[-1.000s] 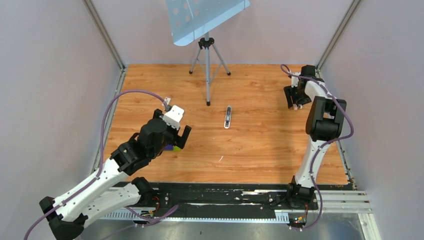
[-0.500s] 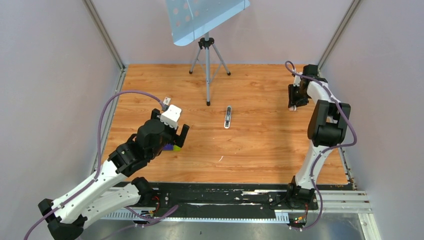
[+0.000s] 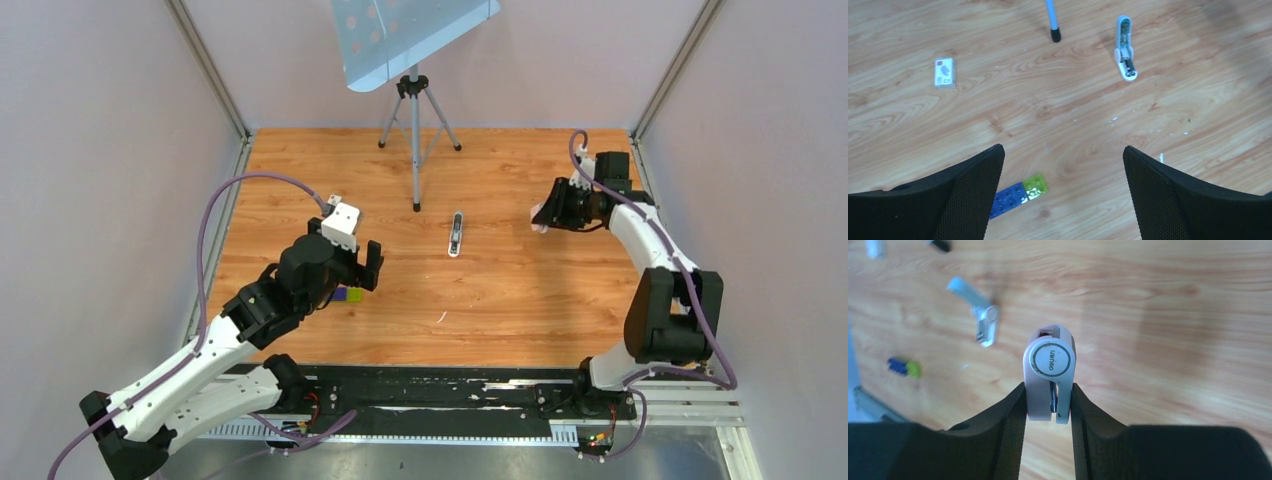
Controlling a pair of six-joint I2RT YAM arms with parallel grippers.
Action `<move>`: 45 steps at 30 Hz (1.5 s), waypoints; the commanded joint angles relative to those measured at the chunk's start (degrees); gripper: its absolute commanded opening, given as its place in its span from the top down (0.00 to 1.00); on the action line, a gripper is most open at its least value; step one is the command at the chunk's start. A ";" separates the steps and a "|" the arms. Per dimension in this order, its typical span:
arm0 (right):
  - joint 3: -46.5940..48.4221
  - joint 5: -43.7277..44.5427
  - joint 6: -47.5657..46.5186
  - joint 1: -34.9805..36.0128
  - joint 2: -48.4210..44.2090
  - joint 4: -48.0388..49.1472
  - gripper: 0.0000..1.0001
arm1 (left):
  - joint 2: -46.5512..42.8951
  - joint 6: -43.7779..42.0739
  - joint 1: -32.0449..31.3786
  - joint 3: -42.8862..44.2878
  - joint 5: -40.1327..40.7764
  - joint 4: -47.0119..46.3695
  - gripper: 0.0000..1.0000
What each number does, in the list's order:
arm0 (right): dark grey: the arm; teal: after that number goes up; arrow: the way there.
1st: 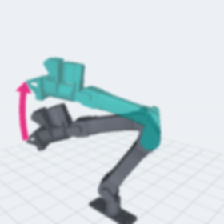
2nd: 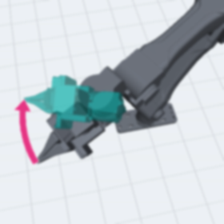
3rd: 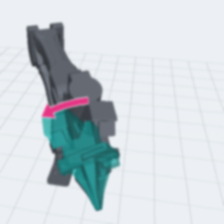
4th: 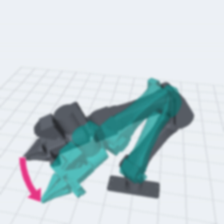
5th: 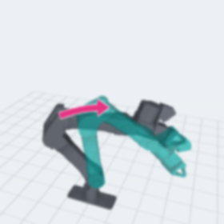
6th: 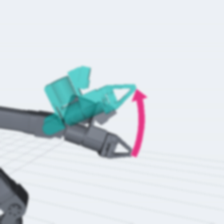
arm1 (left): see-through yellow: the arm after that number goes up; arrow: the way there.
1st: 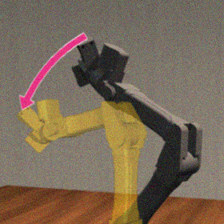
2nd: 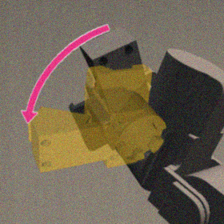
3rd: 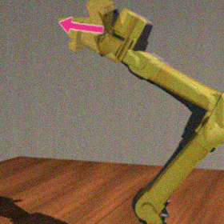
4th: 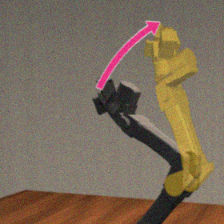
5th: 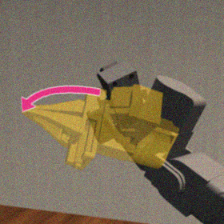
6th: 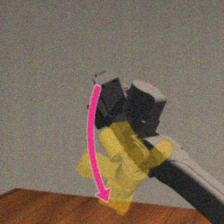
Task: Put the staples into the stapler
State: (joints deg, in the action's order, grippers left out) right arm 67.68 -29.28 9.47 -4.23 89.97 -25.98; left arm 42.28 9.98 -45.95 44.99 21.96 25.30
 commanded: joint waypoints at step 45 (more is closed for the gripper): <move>-23.47 4.89 15.26 46.06 -21.99 41.82 0.64 | 22.63 37.38 -0.10 1.36 -21.25 -27.13 0.56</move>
State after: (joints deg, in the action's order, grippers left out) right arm 44.58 -24.93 24.86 40.49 68.62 12.38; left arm 64.25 45.98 -45.91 47.22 2.55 1.43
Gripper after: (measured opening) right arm 0.368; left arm 0.484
